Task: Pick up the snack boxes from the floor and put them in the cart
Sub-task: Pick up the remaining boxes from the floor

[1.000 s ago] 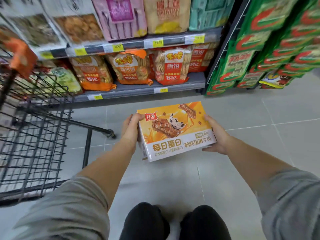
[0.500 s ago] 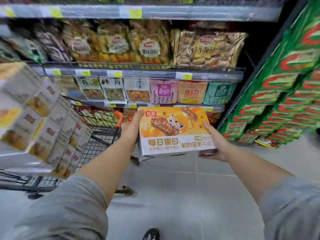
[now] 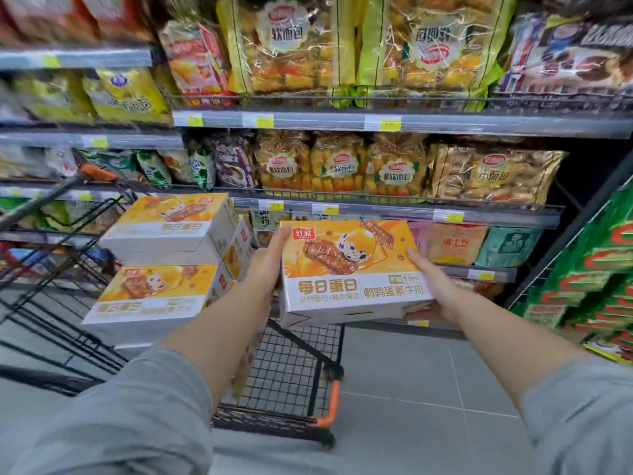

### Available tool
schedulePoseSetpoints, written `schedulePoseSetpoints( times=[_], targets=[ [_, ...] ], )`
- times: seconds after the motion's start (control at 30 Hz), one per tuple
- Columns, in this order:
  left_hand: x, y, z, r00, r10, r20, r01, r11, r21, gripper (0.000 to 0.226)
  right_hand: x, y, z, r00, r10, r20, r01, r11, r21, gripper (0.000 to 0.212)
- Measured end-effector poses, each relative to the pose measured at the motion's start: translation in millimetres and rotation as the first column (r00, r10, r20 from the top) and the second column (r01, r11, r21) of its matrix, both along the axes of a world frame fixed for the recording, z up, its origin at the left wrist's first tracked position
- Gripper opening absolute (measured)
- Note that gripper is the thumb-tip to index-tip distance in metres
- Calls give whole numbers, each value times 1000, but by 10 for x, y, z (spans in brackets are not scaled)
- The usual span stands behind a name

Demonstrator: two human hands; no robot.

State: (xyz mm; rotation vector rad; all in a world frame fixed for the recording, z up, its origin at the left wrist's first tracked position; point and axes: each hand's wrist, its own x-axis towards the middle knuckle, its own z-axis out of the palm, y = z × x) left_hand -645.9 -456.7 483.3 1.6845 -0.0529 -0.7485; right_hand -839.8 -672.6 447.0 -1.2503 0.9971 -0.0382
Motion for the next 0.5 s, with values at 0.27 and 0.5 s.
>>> schedulePoseSetpoints(
  times=[0.27,0.5],
  targets=[
    [1143,1201,29,992,121,-20,-121,993,-6,100,1182,1015,185,984,172,-43,-174,984,-48,64],
    [1258,1854,299,988,155,-27,-150,981,122,92,1709,1602,332,904,415,-103,-420,908,-21,52]
  ],
)
